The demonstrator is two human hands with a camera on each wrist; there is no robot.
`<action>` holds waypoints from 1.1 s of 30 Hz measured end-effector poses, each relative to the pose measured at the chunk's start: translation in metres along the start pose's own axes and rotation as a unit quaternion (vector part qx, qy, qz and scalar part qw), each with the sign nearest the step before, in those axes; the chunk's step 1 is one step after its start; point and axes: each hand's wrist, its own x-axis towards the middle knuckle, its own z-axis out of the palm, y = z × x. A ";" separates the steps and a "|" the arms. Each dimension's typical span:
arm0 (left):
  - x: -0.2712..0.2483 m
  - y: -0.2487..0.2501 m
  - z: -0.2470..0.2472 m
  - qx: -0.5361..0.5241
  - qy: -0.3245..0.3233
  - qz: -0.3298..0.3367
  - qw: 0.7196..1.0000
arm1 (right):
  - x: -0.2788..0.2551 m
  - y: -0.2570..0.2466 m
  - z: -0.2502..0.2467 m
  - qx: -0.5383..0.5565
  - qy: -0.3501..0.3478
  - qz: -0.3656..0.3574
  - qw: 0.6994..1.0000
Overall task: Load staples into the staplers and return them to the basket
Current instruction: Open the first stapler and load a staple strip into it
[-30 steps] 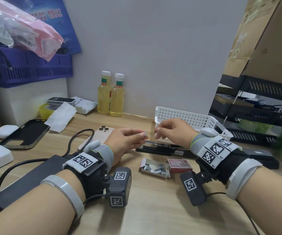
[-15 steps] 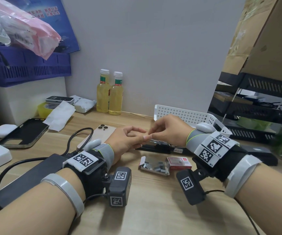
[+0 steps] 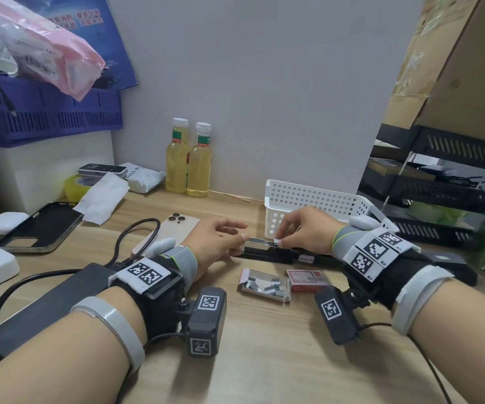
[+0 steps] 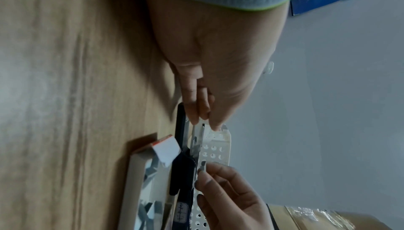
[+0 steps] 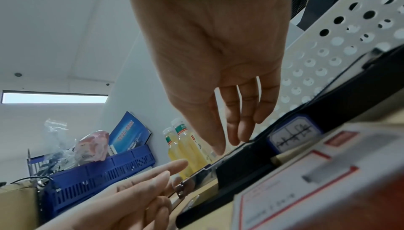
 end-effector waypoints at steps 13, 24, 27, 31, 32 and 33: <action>0.004 -0.002 0.003 0.082 0.001 -0.039 0.996 | 0.001 0.001 0.005 0.004 -0.003 0.015 1.000; 0.004 -0.002 0.002 0.107 0.008 -0.040 0.993 | 0.000 0.004 0.001 -0.016 -0.005 0.009 1.000; 0.005 -0.002 0.002 0.117 0.013 -0.033 0.993 | -0.005 0.013 -0.010 -0.073 -0.048 0.035 0.996; 0.006 -0.002 0.001 0.140 0.037 -0.028 0.989 | -0.011 0.026 -0.019 -0.187 -0.125 0.104 0.969; 0.006 -0.003 0.000 0.143 0.043 -0.030 0.988 | -0.012 0.028 -0.020 -0.198 -0.129 0.111 0.965; 0.006 -0.002 0.000 0.144 0.046 -0.032 0.988 | -0.013 0.029 -0.021 -0.201 -0.125 0.111 0.965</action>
